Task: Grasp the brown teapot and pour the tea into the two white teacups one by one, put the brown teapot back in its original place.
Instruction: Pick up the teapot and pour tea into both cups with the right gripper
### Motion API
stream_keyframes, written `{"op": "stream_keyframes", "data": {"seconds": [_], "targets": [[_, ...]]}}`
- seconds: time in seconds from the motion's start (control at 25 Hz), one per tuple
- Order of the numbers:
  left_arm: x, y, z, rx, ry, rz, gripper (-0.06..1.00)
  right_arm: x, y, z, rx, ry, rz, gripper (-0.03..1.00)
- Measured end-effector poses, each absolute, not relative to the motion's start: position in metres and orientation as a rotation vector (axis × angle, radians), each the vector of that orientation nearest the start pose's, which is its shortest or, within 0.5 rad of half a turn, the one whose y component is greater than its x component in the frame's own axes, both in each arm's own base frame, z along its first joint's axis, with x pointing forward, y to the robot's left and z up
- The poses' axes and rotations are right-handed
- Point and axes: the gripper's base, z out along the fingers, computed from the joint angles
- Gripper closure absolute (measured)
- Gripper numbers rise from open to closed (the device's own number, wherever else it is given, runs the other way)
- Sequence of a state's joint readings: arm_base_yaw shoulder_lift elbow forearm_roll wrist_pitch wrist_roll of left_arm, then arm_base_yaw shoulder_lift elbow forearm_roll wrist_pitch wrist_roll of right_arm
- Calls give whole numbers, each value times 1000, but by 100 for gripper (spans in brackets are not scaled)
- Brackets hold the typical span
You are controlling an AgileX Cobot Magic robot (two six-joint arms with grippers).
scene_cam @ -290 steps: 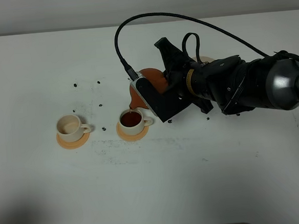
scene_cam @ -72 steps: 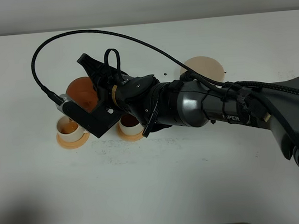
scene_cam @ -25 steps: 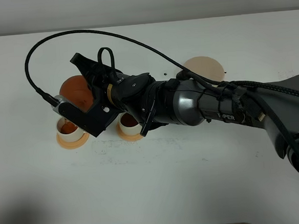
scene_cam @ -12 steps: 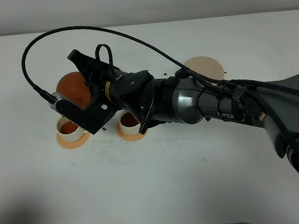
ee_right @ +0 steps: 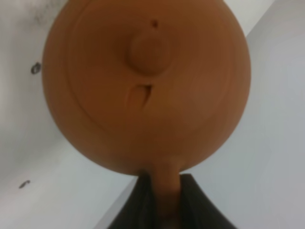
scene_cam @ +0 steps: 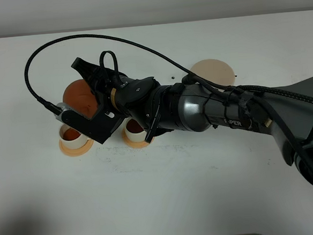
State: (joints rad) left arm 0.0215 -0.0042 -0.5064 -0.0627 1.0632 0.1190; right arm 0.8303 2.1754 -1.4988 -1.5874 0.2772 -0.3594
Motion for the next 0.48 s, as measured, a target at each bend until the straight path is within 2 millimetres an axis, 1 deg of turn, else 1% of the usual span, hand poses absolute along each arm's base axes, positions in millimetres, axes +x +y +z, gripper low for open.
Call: {"op": "stream_keyframes", "data": {"seconds": [0.48], "targets": [[-6,-5,279,103,2032,13,51,347,341,164,-2240,512,-965,85]]}}
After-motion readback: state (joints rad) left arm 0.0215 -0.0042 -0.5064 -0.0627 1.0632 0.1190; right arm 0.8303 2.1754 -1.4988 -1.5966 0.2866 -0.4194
